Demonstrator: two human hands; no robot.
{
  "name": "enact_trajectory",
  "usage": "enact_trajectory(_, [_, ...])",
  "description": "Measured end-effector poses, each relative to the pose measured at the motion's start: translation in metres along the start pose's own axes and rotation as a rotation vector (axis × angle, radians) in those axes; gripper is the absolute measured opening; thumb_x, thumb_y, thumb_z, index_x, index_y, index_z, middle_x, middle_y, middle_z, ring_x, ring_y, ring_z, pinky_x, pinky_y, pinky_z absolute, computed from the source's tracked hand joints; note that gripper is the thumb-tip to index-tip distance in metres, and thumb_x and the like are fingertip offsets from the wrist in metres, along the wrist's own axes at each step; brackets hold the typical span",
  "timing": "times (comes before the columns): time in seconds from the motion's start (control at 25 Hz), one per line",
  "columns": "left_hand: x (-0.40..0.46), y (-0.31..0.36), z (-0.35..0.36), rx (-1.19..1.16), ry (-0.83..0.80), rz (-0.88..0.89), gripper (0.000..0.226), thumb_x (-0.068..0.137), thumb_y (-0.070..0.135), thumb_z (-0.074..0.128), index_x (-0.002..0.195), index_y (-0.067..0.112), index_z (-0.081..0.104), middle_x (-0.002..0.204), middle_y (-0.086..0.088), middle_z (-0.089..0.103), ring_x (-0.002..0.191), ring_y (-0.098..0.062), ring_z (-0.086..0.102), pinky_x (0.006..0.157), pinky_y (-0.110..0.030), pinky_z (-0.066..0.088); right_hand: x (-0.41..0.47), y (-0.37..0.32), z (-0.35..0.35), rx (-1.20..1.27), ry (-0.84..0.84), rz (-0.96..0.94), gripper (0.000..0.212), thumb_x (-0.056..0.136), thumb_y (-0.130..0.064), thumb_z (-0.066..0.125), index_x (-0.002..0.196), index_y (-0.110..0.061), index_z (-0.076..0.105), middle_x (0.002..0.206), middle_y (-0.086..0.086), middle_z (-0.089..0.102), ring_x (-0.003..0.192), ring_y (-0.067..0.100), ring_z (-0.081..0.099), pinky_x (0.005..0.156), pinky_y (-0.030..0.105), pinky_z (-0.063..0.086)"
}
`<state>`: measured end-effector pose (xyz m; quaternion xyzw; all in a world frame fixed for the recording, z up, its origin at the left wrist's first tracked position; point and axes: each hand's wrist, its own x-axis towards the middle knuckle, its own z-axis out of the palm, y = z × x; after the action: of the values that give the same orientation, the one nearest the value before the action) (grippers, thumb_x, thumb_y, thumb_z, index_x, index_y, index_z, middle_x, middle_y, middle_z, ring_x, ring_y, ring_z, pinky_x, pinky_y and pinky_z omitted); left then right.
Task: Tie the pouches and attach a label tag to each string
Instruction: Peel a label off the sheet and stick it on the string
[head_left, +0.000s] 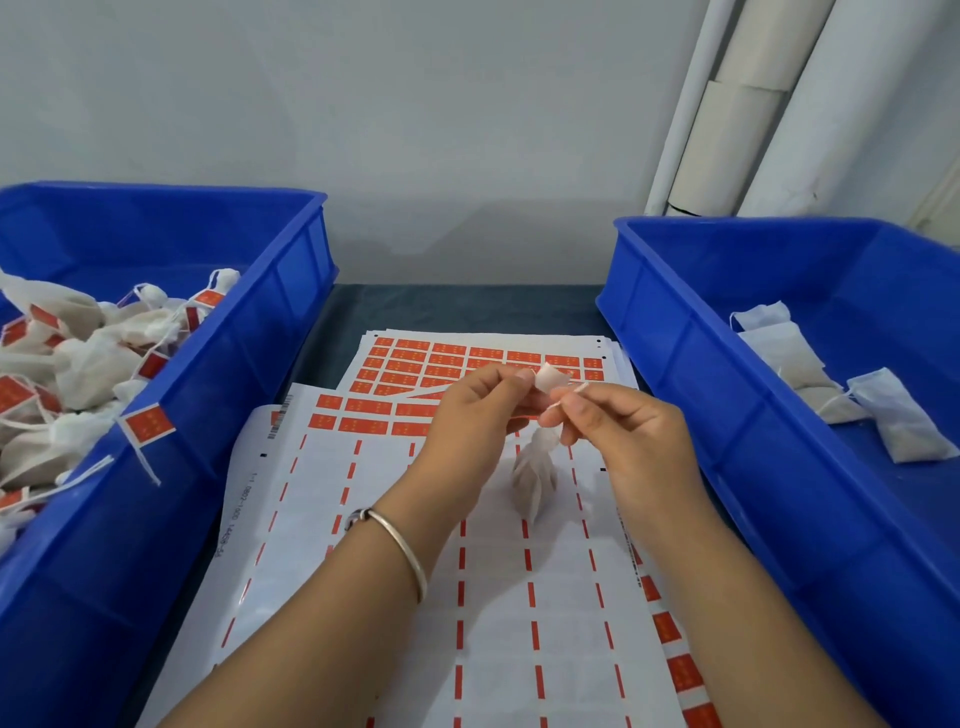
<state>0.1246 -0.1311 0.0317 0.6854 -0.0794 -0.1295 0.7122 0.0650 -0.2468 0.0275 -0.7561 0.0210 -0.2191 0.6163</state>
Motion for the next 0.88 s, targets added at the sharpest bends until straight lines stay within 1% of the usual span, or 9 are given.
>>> enact_trajectory(0.08, [-0.003,0.001,0.003,-0.011,-0.078,0.008,0.025,0.097,0.026,0.047,0.085,0.020,0.068,0.080,0.003,0.072,0.084,-0.014,0.069,0.086,-0.028,0.052,0.000,-0.002,-0.002,0.021,0.014,-0.038,0.017,0.086,-0.028,0.060,0.074,-0.035,0.070,0.071,-0.016,0.069,0.070,0.000,0.064,0.065,0.007,0.049])
enact_trajectory(0.2, [-0.006,0.002,0.005,-0.053,-0.165,-0.002,0.025,0.099,0.023,0.042,0.093,0.013,0.064,0.079,0.003,0.073,0.081,-0.014,0.070,0.082,-0.024,0.054,0.001,-0.004,-0.005,0.010,0.116,-0.085,0.003,0.076,-0.035,0.066,0.074,-0.037,0.068,0.072,-0.020,0.065,0.073,-0.002,0.062,0.062,0.007,0.047])
enact_trajectory(0.28, [-0.006,0.003,0.006,-0.051,-0.190,-0.012,0.025,0.100,0.021,0.040,0.098,0.010,0.063,0.077,0.003,0.073,0.078,-0.015,0.071,0.078,-0.022,0.055,0.003,-0.001,-0.006,0.017,0.175,-0.086,0.012,0.077,-0.027,0.070,0.074,-0.038,0.067,0.075,-0.020,0.063,0.076,-0.003,0.062,0.062,0.007,0.048])
enact_trajectory(0.36, [-0.007,0.004,0.007,-0.060,-0.196,-0.023,0.024,0.100,0.020,0.040,0.100,0.010,0.062,0.075,0.003,0.072,0.075,-0.016,0.071,0.076,-0.021,0.055,0.004,0.001,-0.007,0.030,0.221,-0.065,0.019,0.079,-0.019,0.070,0.074,-0.036,0.067,0.082,-0.018,0.062,0.081,-0.003,0.061,0.066,0.008,0.048])
enact_trajectory(0.44, [-0.008,0.005,0.007,-0.060,-0.186,-0.038,0.022,0.099,0.020,0.041,0.098,0.012,0.062,0.074,0.004,0.072,0.074,-0.016,0.071,0.079,-0.023,0.055,0.005,0.004,-0.007,0.082,0.239,-0.034,0.021,0.081,-0.014,0.069,0.074,-0.034,0.068,0.084,-0.017,0.067,0.084,-0.004,0.063,0.069,0.007,0.049])
enact_trajectory(0.52, [-0.009,0.005,0.008,-0.063,-0.176,-0.047,0.021,0.098,0.020,0.042,0.095,0.015,0.062,0.077,0.002,0.072,0.075,-0.017,0.071,0.082,-0.026,0.055,0.005,0.005,-0.008,0.112,0.241,0.006,0.020,0.083,-0.016,0.069,0.074,-0.034,0.069,0.082,-0.018,0.071,0.084,-0.004,0.065,0.069,0.006,0.049])
enact_trajectory(0.64, [-0.009,0.006,0.007,-0.049,-0.164,-0.052,0.019,0.097,0.022,0.044,0.093,0.017,0.062,0.082,0.000,0.071,0.074,-0.016,0.070,0.080,-0.025,0.055,0.005,0.006,-0.007,0.077,0.252,0.033,0.019,0.083,-0.020,0.068,0.073,-0.035,0.068,0.078,-0.025,0.070,0.082,-0.007,0.064,0.065,0.003,0.046])
enact_trajectory(0.88, [-0.007,0.005,0.005,-0.022,-0.161,-0.033,0.019,0.096,0.023,0.047,0.087,0.020,0.063,0.073,0.006,0.071,0.065,-0.011,0.067,0.077,-0.027,0.054,0.006,0.007,-0.006,0.033,0.294,0.059,0.017,0.083,-0.025,0.069,0.072,-0.038,0.067,0.076,-0.031,0.067,0.082,-0.012,0.061,0.060,0.000,0.044])
